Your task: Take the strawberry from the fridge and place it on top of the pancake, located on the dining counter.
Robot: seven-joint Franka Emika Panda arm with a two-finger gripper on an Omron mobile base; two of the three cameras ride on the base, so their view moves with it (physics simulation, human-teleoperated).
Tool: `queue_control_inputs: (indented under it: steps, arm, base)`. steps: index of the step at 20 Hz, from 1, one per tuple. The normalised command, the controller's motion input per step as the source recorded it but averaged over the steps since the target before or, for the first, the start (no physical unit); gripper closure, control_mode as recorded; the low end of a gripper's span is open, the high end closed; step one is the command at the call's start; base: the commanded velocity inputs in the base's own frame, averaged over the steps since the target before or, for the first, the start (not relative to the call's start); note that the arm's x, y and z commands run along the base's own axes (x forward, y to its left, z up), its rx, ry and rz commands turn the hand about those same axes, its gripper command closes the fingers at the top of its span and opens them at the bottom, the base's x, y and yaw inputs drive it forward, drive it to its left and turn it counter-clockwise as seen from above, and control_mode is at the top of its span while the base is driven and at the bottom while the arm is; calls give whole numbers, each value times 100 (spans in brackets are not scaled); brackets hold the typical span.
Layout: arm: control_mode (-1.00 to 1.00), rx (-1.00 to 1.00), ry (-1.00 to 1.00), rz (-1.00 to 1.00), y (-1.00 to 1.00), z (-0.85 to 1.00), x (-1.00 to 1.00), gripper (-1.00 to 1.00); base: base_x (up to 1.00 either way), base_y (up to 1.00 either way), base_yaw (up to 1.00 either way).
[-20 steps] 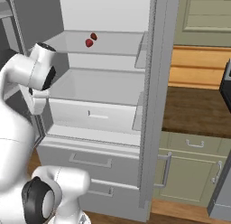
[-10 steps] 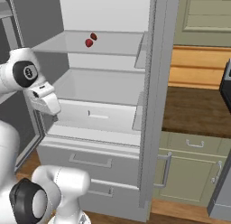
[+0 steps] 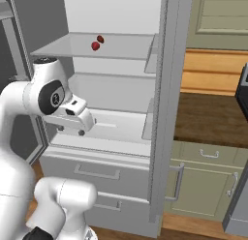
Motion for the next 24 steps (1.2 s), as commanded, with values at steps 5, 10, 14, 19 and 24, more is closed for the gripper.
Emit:
queue_control_inputs:
  steps: [5,10,14,19,24]
  arm:
    - [-100,0,-3,22,28,16,-17,-100]
    - [-100,1,0,0,3,-19,-14,-100]
    - [-100,1,0,-2,-1,-49,-11,-100]
    - [-100,0,0,-2,-8,-52,-3,-100]
    - [-100,5,-1,0,-1,-20,0,-100]
  base:
    - [0,0,0]
    - [0,0,0]
    - [0,0,0]
    - [0,0,0]
    - [0,0,0]
